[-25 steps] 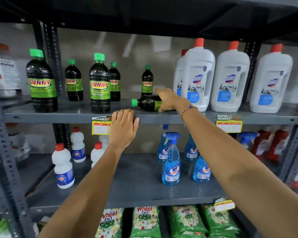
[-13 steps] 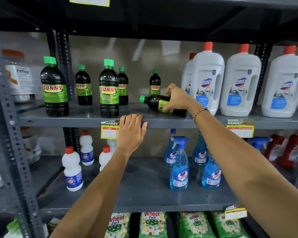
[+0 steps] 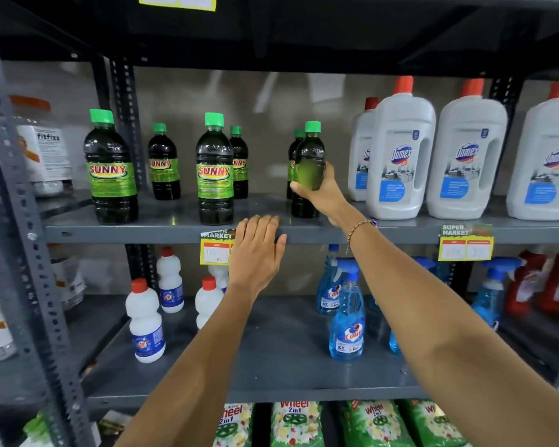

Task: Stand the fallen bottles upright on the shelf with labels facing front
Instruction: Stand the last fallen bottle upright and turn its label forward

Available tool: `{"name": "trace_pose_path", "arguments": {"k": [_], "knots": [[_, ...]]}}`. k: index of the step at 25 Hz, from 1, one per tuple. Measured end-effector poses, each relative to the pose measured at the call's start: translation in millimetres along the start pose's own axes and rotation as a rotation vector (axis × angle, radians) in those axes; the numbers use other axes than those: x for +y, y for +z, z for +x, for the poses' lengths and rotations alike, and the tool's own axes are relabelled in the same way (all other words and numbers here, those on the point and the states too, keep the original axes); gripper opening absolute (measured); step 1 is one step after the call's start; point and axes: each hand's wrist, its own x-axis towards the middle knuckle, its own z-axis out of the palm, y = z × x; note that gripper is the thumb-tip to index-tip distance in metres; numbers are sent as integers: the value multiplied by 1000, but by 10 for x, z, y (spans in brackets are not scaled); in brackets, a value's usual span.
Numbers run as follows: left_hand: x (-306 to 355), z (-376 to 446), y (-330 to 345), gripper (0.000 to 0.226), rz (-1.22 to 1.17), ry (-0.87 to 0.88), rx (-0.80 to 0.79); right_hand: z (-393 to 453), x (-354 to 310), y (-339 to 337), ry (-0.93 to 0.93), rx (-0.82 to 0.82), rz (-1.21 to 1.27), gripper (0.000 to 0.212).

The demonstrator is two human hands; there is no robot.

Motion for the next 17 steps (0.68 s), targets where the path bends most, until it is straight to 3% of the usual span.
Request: {"name": "trace_pose_path", "arguments": {"k": [6,11,14,17], "knots": [[-9,-1,20,40,-3,4,-8,23,57,-53,113,-7,74,49],[-11,-11,-2,42,17,18,-22,0,72,-25,73,43,39,58],[1,-15,-11,40,24,17,-25,28,78,-77,90,-26,113,53],[8,-10,-7,39,23,15,-19,7,101,-39,72,-18,29,51]]}}
